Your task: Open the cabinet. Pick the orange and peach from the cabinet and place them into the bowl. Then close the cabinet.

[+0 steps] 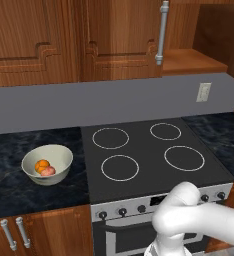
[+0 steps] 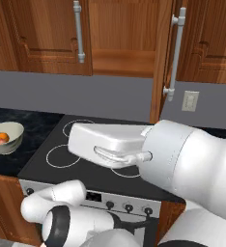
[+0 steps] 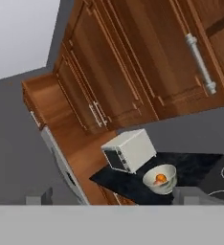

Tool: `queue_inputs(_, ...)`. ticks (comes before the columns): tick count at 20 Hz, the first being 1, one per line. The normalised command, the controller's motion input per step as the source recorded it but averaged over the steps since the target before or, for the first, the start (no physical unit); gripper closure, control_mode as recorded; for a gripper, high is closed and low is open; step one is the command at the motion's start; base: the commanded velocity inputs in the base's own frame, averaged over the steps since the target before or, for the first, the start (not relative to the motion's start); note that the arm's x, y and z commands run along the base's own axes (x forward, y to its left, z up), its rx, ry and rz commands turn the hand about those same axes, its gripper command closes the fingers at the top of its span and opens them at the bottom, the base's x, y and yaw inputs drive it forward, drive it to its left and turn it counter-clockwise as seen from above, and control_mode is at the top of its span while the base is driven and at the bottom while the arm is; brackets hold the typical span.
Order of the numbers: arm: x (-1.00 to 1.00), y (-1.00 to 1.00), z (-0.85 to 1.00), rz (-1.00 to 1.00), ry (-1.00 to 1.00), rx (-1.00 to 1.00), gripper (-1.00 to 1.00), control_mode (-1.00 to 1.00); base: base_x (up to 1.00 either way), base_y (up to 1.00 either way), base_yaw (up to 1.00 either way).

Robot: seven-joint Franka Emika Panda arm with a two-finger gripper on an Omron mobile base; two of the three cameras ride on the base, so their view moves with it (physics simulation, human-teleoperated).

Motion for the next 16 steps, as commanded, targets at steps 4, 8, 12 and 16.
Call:
queue_inputs(4,0.34,-0.04,-0.40,0.23,-0.43,-0.21,-1.00,-1.00,0.00,0.00,0.00)
queue_inputs(8,0.42,0.03,-0.52,0.00,-0.31,-0.29,-1.00,-1.00,0.00,0.00,0.00)
queue_inputs(12,0.33,-0.01,-0.03,-0.10,-0.28,-0.13,-1.00,-1.00,0.00,0.00,0.00)
queue_inputs(16,0.03,-0.09,0.00,-0.17,-0.27,-0.05,-1.00,-1.00,0.00,0.00,0.00)
